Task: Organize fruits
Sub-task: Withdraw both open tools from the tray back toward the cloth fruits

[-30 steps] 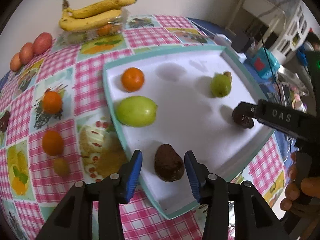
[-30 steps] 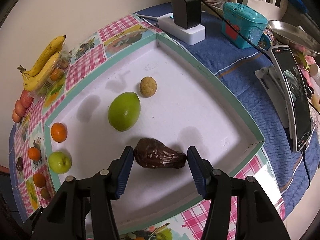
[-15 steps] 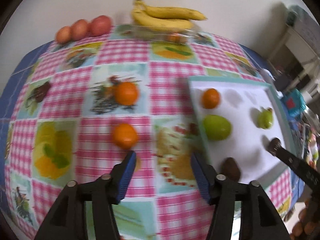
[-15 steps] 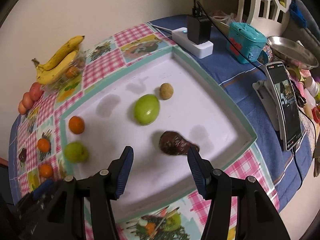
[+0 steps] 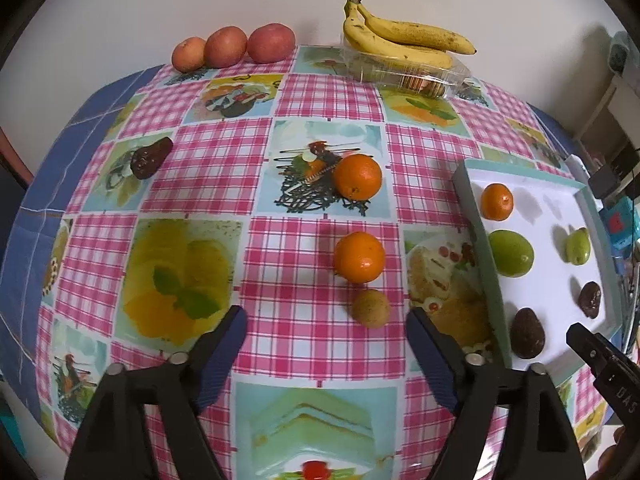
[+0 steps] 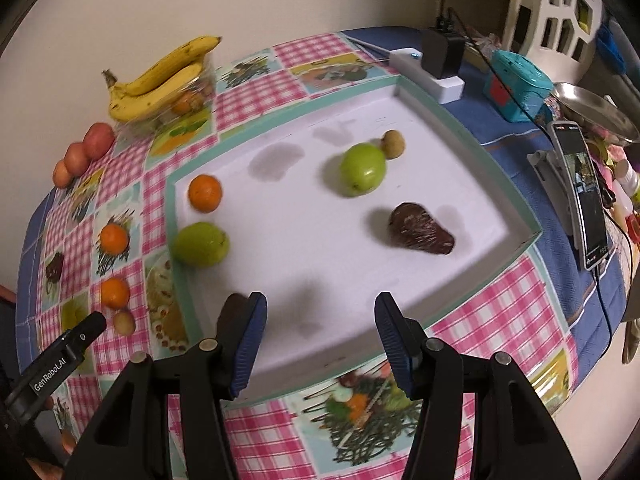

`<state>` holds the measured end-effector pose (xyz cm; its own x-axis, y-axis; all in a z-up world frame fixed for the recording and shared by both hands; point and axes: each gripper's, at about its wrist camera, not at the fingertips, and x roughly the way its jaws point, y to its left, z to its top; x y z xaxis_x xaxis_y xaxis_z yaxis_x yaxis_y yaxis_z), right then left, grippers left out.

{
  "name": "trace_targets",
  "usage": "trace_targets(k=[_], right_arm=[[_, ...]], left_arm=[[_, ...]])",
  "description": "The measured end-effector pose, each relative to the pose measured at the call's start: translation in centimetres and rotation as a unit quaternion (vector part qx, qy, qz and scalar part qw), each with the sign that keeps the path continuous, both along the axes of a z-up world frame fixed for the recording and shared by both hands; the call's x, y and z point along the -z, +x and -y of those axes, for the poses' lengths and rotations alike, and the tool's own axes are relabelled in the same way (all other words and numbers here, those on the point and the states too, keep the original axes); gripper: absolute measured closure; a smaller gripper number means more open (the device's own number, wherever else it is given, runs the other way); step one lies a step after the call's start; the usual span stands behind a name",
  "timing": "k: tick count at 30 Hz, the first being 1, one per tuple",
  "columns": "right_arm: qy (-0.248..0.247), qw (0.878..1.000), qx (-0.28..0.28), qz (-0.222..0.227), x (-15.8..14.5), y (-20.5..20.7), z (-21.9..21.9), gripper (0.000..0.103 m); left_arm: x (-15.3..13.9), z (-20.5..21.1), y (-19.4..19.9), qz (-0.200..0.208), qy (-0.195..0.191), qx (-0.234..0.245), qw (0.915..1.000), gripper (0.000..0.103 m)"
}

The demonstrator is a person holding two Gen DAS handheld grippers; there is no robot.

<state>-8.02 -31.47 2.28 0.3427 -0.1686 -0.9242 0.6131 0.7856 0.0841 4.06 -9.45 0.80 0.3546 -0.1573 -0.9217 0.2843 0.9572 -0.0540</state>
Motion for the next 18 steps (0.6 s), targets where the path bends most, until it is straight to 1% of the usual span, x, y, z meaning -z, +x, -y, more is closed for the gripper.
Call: trace_targets(k=[1, 3, 5, 6, 8, 11, 13, 14, 18], right_arm=[[-0.002, 1.0, -0.006, -0.003, 0.2, 0.2, -0.3, 0.046], [-0.002, 1.0, -0.017, -0.006, 0.4, 0.5, -1.0, 0.046], [-0.003, 1.0, -0.023, -0.009, 0.6, 0.7, -1.4, 0.045], [-0.007, 1.0, -0.025, -0.013, 0.7, 0.8, -1.6, 0.039], [-0.018, 0.999, -0.032, -0.018, 0.8, 1.1, -1.9, 0.031], [-0.025, 0.999, -0.031, -0.021, 0.9, 1.2, -2.0, 0.031], [-0.03, 0.999, -0.033, -0.024, 0.9, 1.3, -2.0, 0.026], [-0.034, 0.998, -0.035, -0.027, 1.0, 1.4, -2.1, 0.02], [-0.043, 0.998, -0.042, -0.027, 1.1, 1.6, -2.4, 0.017]], left_arm=[[0.0, -0.1, 0.1, 0.002, 0.001, 0.0, 1.0, 0.011], [-0.1, -0.4, 0.3, 0.006, 0.003, -0.002, 1.0, 0.004], [-0.2, -0.6, 0.4, 0.012, 0.009, -0.007, 0.9999, 0.001], [-0.2, -0.7, 0.5, 0.013, 0.011, -0.01, 0.9998, 0.001], [-0.1, -0.9, 0.7, 0.014, 0.015, -0.012, 0.9997, 0.0], [0.1, -1.1, 0.8, 0.018, 0.023, -0.013, 0.9995, 0.0], [0.2, -1.2, 0.9, 0.021, 0.029, -0.015, 0.9992, 0.0], [0.2, -1.3, 1.0, 0.022, 0.03, -0.016, 0.9992, 0.0], [0.3, -1.8, 1.2, 0.019, 0.029, -0.027, 0.999, 0.0]])
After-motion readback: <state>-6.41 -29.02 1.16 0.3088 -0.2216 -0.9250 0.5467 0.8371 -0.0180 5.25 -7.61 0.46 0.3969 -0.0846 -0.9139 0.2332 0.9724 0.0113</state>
